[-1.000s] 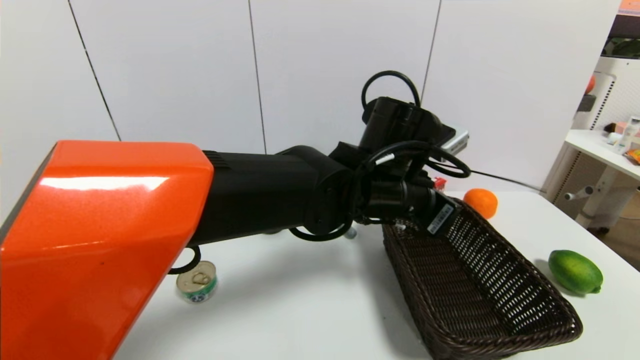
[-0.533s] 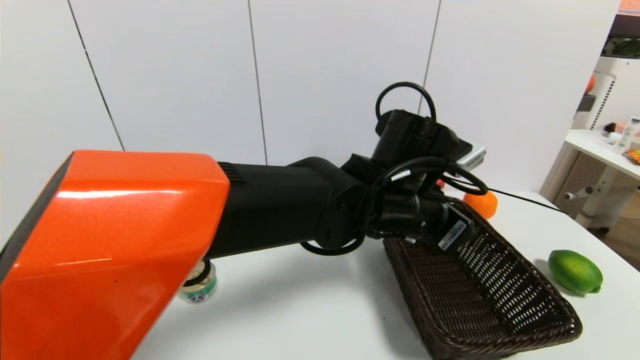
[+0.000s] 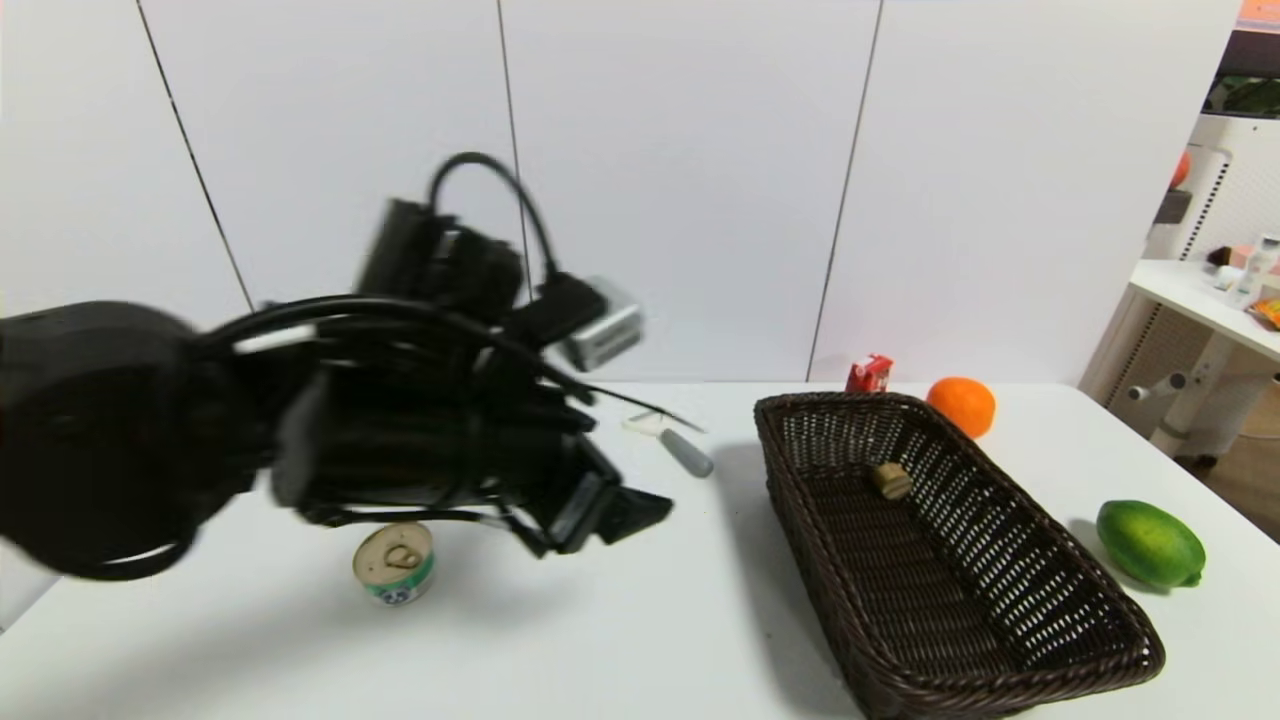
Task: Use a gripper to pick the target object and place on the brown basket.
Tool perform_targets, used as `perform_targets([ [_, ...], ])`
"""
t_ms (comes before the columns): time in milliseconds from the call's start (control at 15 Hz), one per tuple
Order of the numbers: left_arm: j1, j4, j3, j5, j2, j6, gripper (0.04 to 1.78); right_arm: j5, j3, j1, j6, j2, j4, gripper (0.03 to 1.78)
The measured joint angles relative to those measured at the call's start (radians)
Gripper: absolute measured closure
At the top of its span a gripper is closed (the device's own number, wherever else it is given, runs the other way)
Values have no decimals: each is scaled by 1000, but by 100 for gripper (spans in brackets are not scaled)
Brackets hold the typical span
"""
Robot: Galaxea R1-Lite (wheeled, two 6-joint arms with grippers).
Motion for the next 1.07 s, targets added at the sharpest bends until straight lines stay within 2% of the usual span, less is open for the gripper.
perform_targets([
  [333,394,-250,578,0,-503,4,19,0,0,0,-1,0,0,11],
  [600,555,-393,898,14,-904,5,16,0,0,0,-1,0,0,11],
  [800,622,-324,1022,42,-1171,-5,15,0,0,0,-1,0,0,11],
  [1067,682,-109,1073,34,-1460,-8,14,0,0,0,-1,0,0,11],
])
